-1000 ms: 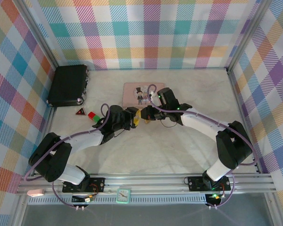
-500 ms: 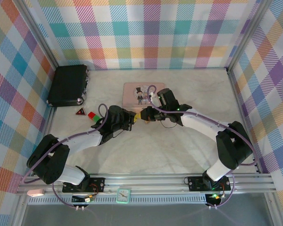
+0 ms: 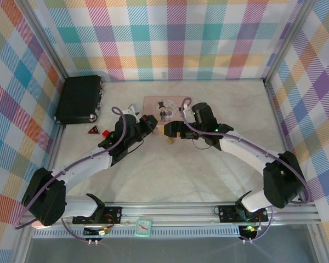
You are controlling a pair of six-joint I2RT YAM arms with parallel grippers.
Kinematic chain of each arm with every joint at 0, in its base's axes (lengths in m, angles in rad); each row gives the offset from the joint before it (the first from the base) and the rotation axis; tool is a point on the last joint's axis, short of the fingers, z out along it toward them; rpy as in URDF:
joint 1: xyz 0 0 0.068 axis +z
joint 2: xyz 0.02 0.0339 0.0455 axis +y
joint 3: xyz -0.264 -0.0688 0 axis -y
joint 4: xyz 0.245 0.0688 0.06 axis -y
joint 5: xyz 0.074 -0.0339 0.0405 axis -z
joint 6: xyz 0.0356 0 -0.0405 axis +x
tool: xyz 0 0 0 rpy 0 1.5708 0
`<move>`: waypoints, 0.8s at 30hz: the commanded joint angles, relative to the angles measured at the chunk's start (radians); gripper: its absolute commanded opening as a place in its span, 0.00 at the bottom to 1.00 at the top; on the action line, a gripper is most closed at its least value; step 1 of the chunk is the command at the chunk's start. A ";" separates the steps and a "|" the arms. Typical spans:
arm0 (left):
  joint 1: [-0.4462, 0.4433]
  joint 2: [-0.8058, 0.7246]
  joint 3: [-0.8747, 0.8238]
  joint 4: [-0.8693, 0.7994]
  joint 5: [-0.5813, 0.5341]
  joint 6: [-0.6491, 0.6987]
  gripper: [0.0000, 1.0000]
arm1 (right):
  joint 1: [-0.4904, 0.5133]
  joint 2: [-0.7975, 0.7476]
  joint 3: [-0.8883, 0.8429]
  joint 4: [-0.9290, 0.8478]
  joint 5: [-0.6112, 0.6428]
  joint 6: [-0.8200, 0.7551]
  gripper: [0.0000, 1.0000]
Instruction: Unlock the padlock with the key
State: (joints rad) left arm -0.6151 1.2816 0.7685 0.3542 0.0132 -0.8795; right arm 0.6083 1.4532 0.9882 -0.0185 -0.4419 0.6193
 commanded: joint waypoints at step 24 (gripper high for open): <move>-0.056 0.035 -0.161 0.545 -0.091 0.057 0.00 | 0.061 0.073 -0.208 0.845 -0.110 0.336 0.38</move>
State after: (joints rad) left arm -0.6575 1.3083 0.6174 0.8295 -0.0578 -0.8066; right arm 0.6689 1.5238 0.7780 0.7418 -0.5400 0.9493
